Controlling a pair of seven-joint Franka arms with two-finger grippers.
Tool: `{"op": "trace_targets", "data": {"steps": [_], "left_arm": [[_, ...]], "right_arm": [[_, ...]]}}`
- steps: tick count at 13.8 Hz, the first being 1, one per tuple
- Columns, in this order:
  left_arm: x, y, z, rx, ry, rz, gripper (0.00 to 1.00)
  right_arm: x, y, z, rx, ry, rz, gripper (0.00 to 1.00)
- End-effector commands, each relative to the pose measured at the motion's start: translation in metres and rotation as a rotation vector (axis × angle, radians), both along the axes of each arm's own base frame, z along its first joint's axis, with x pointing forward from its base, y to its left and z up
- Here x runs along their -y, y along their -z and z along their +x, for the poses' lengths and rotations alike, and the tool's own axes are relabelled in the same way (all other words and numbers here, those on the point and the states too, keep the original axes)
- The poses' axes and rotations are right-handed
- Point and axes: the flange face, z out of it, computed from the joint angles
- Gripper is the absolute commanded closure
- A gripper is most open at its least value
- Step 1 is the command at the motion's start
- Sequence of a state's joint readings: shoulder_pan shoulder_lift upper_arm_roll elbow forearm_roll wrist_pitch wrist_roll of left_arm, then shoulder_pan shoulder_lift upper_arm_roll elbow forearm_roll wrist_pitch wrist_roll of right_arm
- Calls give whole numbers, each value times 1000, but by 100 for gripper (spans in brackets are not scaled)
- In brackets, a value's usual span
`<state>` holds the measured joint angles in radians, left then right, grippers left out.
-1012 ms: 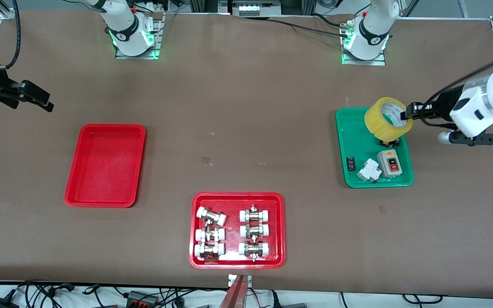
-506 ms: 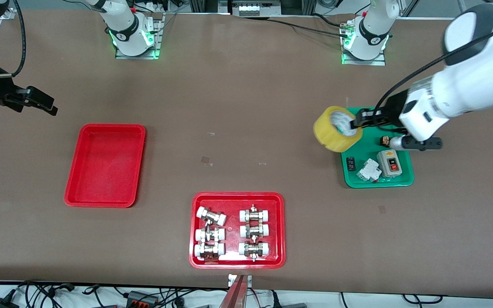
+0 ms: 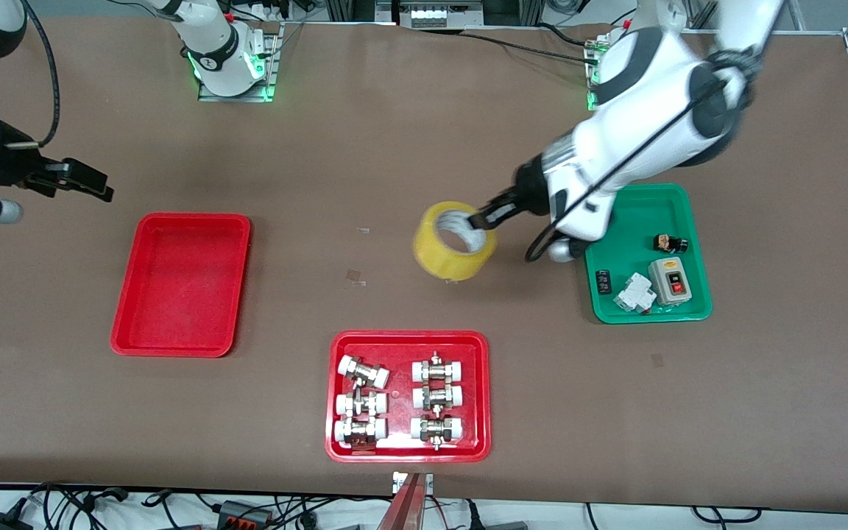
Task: Left arm passes tape to right arm into tray
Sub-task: 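Lift the tape with the left gripper while the right gripper reaches forward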
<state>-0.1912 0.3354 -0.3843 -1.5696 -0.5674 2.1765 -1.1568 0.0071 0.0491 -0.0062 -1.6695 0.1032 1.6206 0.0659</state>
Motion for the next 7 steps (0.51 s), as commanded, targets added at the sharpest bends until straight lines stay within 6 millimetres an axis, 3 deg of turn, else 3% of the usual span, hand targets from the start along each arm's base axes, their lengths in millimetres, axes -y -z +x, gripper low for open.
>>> {"op": "trace_targets", "data": {"steps": [1, 5, 7], "left_arm": [[32, 6, 1, -119, -186, -90, 100], [89, 45, -19, -366, -417, -95, 100], [105, 52, -10, -406, -546, -155, 100]], "right_arm": [[-9, 7, 2, -31, -30, 152, 0], [-37, 28, 16, -61, -17, 453, 0], [-54, 44, 28, -71, -11, 609, 0]]}}
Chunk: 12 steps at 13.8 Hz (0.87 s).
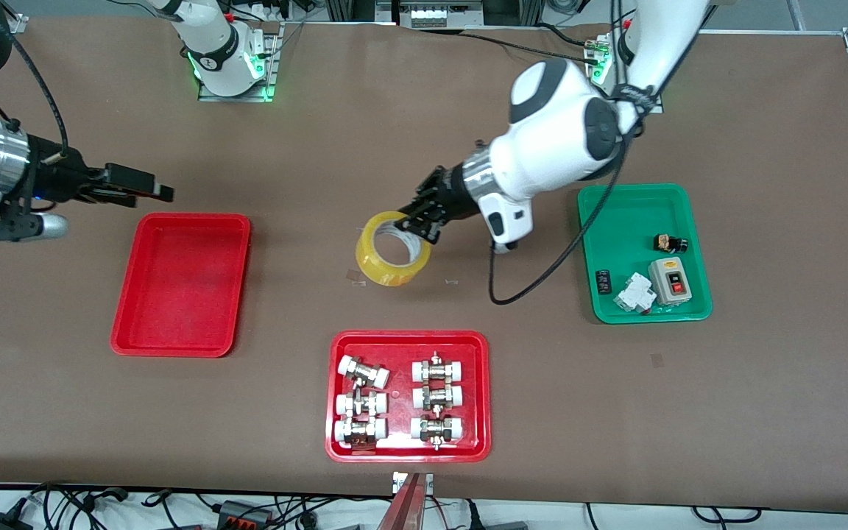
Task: Left arm passes tape to right arm into tray
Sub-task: 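Lift the tape with the left gripper while the right gripper reaches forward, then carry the tape toward the right gripper while the right gripper approaches it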
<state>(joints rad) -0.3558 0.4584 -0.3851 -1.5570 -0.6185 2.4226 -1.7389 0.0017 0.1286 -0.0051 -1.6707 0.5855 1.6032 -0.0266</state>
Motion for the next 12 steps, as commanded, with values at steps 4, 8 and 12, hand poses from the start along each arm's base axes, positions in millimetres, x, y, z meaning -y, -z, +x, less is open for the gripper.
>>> {"op": "trace_targets", "data": {"steps": [4, 8, 12], "left_arm": [[39, 14, 24, -113, -254, -152, 100], [42, 27, 29, -109, -227, -173, 100], [47, 25, 25, 160, 14, -120, 100]], "right_arm": [[-60, 48, 40, 37, 35, 285, 0], [-111, 74, 64, 109, 100, 329, 0], [-154, 99, 82, 156, 120, 316, 0]]}}
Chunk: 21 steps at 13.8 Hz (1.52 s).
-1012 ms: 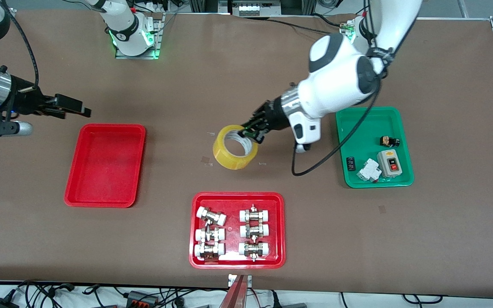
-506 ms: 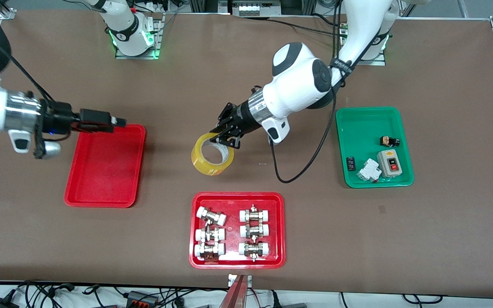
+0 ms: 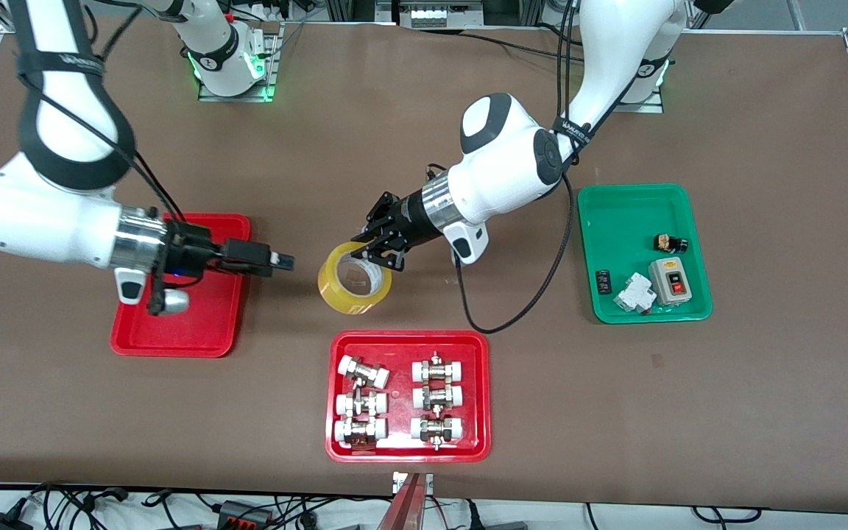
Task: Left arm passes tape to right arm into tray
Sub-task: 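Carry the tape toward the right gripper while the right gripper approaches it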
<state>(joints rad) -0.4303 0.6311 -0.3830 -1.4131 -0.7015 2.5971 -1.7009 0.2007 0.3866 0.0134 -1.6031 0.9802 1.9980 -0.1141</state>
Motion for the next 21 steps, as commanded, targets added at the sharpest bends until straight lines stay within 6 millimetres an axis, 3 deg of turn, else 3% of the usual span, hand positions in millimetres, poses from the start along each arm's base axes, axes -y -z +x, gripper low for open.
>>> {"op": "trace_targets", "data": {"steps": [1, 4, 11, 15, 17, 19, 21], "left_arm": [[7, -12, 2, 139, 102, 7, 100], [17, -5, -8, 161, 143, 39, 98], [22, -1, -12, 177, 166, 64, 95], [22, -1, -12, 175, 164, 64, 95], [22, -1, -12, 173, 162, 63, 95], [22, -1, -12, 173, 162, 63, 95], [22, -1, -12, 174, 161, 62, 95]], "right_arm": [[-31, 14, 13, 43, 30, 19, 0], [-57, 17, 11, 59, 41, 14, 0], [-57, 18, 12, 101, 2, 3, 0], [-57, 46, 7, 165, -102, -10, 0], [-55, 46, 8, 173, -105, -14, 0], [-55, 42, 9, 177, -102, -14, 53], [-56, 36, 11, 186, -101, -11, 79]]}}
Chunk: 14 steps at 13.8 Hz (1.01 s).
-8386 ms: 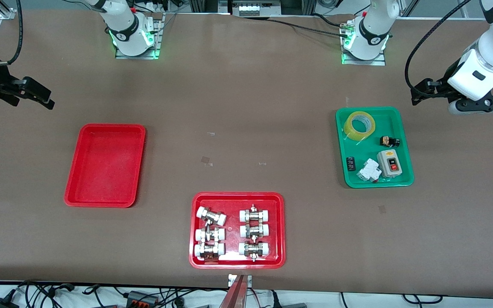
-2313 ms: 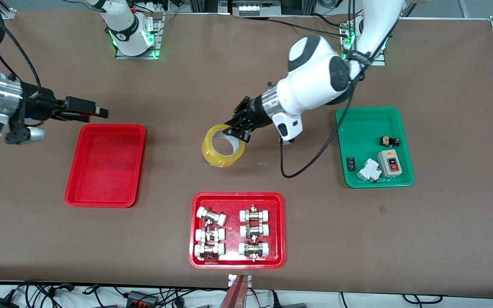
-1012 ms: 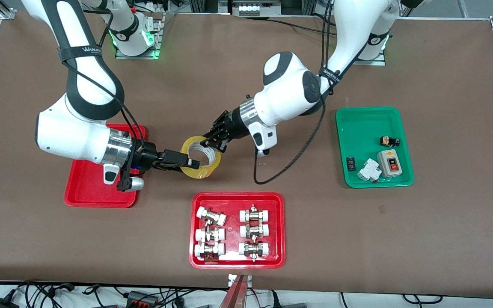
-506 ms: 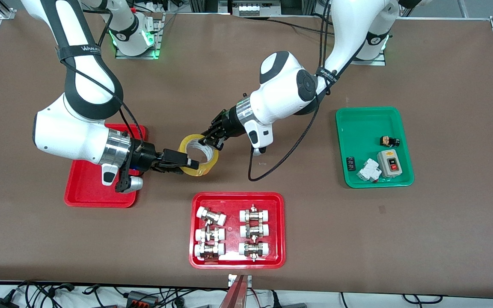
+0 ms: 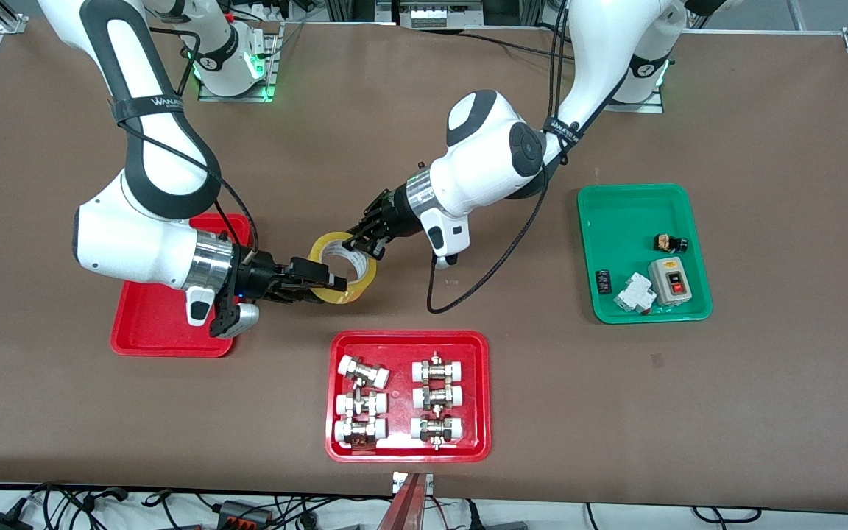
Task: Left arm passes tape to right arm into tray
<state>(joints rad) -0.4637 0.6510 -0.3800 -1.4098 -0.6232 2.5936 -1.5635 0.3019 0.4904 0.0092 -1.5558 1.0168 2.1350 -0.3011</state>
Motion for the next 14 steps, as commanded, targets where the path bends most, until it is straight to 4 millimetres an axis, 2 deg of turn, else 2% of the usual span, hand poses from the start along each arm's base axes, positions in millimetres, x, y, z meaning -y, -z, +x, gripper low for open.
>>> {"op": "trace_targets", "data": {"steps": [1, 2, 5, 6, 7, 8, 9, 10, 11, 13, 14], "left_arm": [[2, -14, 2, 31, 8, -10, 95], [2, -14, 2, 31, 8, -10, 95], [1, -15, 4, 31, 4, -13, 94], [-1, -14, 6, 32, -3, -9, 89], [-2, -14, 8, 46, 2, -4, 78], [-8, -14, 13, 60, 1, 6, 21], [-9, -17, 14, 110, 30, 43, 0], [-12, -19, 17, 137, 43, 65, 0], [-26, -24, 28, 151, 27, 71, 0], [-65, -49, 51, 128, 12, 76, 0], [-88, -63, 57, 100, 32, 97, 0]], "right_arm": [[2, -7, 2, 20, -5, 7, 97], [2, -10, 2, 21, -3, 8, 100], [3, -10, 2, 23, -3, 8, 100], [4, -10, 3, 22, 0, 8, 100], [4, -13, 4, 26, 2, 11, 100], [5, -14, 4, 27, 1, 13, 100], [5, -16, 5, 28, -1, 15, 100], [7, -18, 6, 30, 1, 16, 100], [7, -18, 6, 28, 2, 16, 100], [12, -19, 8, 29, 10, 14, 100], [23, -20, 11, 27, 18, 15, 100]]}}
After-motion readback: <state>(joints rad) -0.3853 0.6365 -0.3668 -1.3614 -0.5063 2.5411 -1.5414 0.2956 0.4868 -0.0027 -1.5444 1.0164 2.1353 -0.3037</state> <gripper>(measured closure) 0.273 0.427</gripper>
